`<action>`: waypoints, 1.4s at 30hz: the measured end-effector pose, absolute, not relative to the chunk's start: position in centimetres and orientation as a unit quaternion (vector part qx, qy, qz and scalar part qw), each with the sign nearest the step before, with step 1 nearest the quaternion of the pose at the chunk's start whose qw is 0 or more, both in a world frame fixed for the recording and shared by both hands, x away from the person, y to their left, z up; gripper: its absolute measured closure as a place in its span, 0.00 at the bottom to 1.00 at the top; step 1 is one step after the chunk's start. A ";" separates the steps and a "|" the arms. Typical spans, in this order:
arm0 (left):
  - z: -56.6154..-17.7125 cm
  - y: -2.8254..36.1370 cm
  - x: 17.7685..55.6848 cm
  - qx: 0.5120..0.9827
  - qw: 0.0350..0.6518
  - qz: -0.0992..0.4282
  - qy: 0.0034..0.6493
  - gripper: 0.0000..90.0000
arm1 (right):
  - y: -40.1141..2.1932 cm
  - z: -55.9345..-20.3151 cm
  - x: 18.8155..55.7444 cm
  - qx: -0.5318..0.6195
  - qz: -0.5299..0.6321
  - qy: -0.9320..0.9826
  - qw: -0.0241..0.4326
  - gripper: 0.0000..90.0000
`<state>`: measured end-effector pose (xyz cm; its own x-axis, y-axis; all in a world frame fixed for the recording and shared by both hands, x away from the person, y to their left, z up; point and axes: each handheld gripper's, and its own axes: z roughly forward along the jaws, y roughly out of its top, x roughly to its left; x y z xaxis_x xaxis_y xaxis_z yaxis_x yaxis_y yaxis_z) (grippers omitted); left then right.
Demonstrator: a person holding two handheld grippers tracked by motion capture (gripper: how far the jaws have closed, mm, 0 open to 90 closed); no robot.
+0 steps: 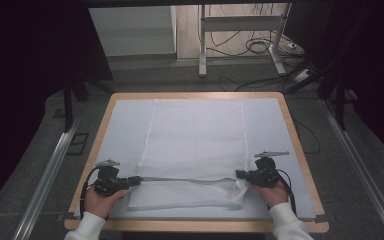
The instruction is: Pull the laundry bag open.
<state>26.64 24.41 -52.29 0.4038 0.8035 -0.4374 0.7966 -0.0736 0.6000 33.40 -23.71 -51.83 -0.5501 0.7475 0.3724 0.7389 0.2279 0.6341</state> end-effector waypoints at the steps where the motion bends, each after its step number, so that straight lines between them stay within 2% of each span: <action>1: -52.3 24.5 26.6 0.733 0.406 0.006 0.546 0.96 | -23.7 -51.9 33.4 0.475 0.401 0.783 0.006 0.98; 42: -53.7 27.3 26.7 0.721 0.383 0.005 0.578 0.96 | -23.4 -52.0 33.4 0.468 0.397 0.790 0.005 0.98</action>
